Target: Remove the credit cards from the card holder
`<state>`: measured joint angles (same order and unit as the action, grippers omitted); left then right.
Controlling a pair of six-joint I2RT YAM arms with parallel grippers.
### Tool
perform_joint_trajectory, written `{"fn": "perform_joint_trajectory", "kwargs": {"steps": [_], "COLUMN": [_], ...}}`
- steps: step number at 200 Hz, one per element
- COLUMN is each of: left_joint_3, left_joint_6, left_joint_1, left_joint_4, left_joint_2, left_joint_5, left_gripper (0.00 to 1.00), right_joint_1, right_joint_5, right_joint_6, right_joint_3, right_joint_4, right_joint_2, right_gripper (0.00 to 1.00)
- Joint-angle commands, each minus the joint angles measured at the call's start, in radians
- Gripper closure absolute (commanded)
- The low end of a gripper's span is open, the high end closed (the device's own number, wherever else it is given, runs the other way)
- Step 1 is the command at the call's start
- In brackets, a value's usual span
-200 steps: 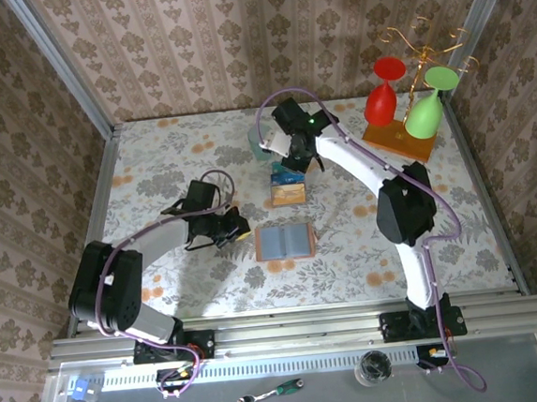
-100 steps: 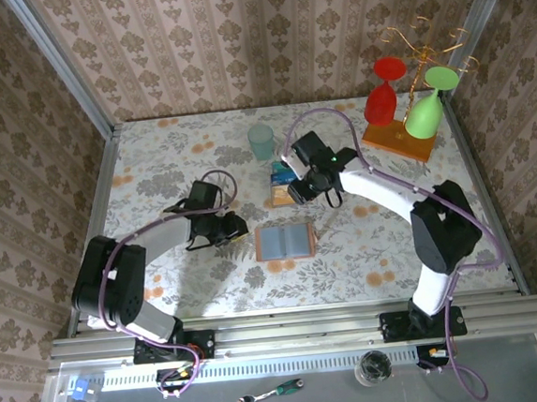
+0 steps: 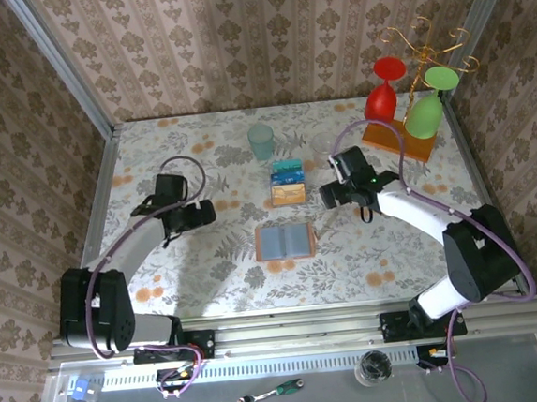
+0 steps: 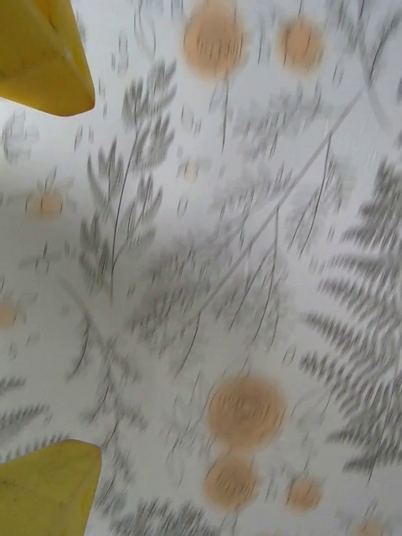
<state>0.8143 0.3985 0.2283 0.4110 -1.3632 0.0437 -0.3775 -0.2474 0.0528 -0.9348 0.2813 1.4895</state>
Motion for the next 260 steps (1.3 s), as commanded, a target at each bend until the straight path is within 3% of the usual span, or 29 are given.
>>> {"fn": "perform_joint_trajectory", "kwargs": {"steps": [1,25,54,108,182,210,233,260], "left_joint_3": [0.021,-0.01,-0.053,-0.252,-0.428,-0.42,-0.46,-0.433], "left_joint_6": [-0.084,-0.117,-0.149,-0.331,-0.383,-0.411,-0.424,-0.433], "left_joint_1": [-0.042,-0.102,-0.182,-0.195,-0.241,-0.233,-0.233,-0.226], "left_joint_4": [0.0,-0.079,-0.209,-0.708,-1.259,-1.27,-1.42,-1.339], "left_joint_2": [0.033,0.049,0.035,0.006,-0.1,-0.133,-0.202,-0.188], "left_joint_5": [0.171,0.238,0.234,0.28,0.095,0.028,0.004,-0.009], "left_gripper": [0.0,0.0,0.0,0.0,0.0,0.0,0.0,0.0], "right_joint_1": [0.047,0.112,0.193,0.271,0.339,0.35,0.355,0.355], "right_joint_5": [-0.095,-0.113,-0.099,-0.053,0.102,0.152,0.173,0.173], "right_joint_6": [-0.006,-0.032,-0.039,-0.038,-0.011,-0.016,-0.018,-0.019], "right_joint_3": [0.044,0.102,0.191,0.332,0.478,0.506,0.522,0.524], "right_joint_4": [-0.115,-0.223,-0.419,-0.763,-1.019,-1.082,-1.124,-1.128], "right_joint_2": [-0.041,-0.062,-0.065,-0.01,0.007,0.024,0.039,0.04], "right_gripper": [0.0,0.0,0.0,0.0,0.0,0.0,0.0,0.0]}}
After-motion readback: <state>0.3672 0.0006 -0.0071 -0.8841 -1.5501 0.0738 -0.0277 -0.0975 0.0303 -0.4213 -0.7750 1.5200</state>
